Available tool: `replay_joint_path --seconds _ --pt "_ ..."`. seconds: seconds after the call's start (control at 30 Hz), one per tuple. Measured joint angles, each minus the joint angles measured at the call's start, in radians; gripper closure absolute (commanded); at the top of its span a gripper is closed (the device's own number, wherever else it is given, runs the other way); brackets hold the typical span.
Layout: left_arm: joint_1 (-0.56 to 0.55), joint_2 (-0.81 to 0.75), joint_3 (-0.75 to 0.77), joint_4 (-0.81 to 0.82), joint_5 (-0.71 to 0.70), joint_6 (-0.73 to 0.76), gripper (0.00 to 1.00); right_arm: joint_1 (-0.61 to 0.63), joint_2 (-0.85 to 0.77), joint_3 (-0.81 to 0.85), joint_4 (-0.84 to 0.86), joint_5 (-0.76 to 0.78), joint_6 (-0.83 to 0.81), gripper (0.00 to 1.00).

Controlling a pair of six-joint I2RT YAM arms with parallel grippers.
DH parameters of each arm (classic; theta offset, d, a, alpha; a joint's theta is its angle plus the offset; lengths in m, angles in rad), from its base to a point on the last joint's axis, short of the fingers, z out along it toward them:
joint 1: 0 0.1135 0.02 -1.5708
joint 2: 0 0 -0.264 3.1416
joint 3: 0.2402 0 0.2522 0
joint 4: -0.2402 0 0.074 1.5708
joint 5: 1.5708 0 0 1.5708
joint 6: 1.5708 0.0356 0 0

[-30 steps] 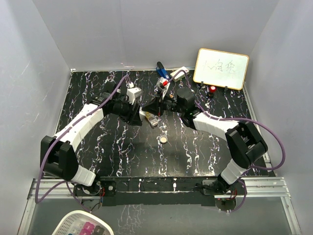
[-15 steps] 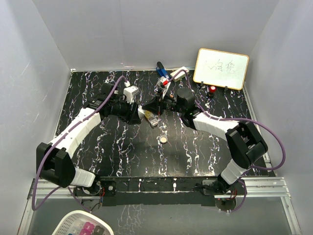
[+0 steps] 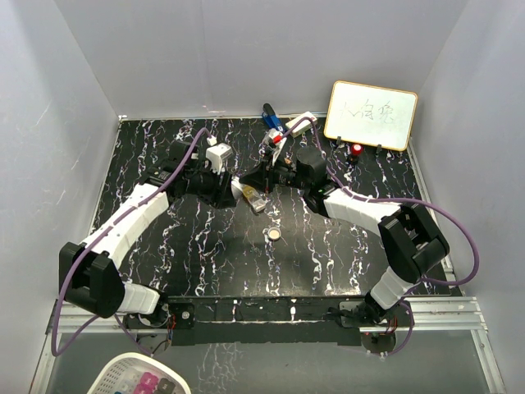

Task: Sort the pills into containers
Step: Pour the pill into the pill container.

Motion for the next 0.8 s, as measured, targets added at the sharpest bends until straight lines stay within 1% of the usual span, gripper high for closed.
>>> replay_joint_path --seconds 0.23,0.27,0.3,0.33,0.43,0.53,0.6,0.67,0.73,0.8 --pt "-0.006 -0.010 -0.034 0.039 -0.029 0.006 1.00 0.006 0.000 0.000 -0.029 0.022 -0.021 1.00" --pt "-0.007 -0.014 -0.044 0.049 -0.032 0.007 1.00 0.009 0.000 0.000 -0.036 0.027 -0.026 0.94" --pt "-0.008 -0.018 -0.055 0.056 -0.036 0.010 1.00 0.012 0.000 0.000 -0.043 0.031 -0.028 0.85" --pt "-0.009 -0.021 -0.065 0.065 -0.039 0.014 1.00 0.017 -0.001 0.000 -0.055 0.037 -0.033 0.80" --pt "-0.009 -0.023 -0.098 0.103 -0.076 0.024 1.00 0.025 -0.007 0.000 -0.099 0.050 -0.050 0.67" --pt "0.008 -0.022 -0.136 0.171 -0.161 0.039 1.00 0.039 -0.026 -0.001 -0.162 0.040 -0.053 0.59" --pt "0.020 -0.022 -0.159 0.211 -0.194 0.059 1.00 0.048 -0.043 -0.001 -0.187 0.044 -0.056 0.58" --pt "0.026 -0.022 -0.188 0.257 -0.209 0.079 1.00 0.055 -0.064 -0.001 -0.199 0.061 -0.061 0.59" --pt "0.026 -0.022 -0.220 0.292 -0.210 0.102 1.00 0.056 -0.092 -0.001 -0.211 0.096 -0.071 0.64" --pt "0.025 -0.023 -0.243 0.315 -0.209 0.130 1.00 0.056 -0.128 -0.002 -0.216 0.163 -0.080 0.66"
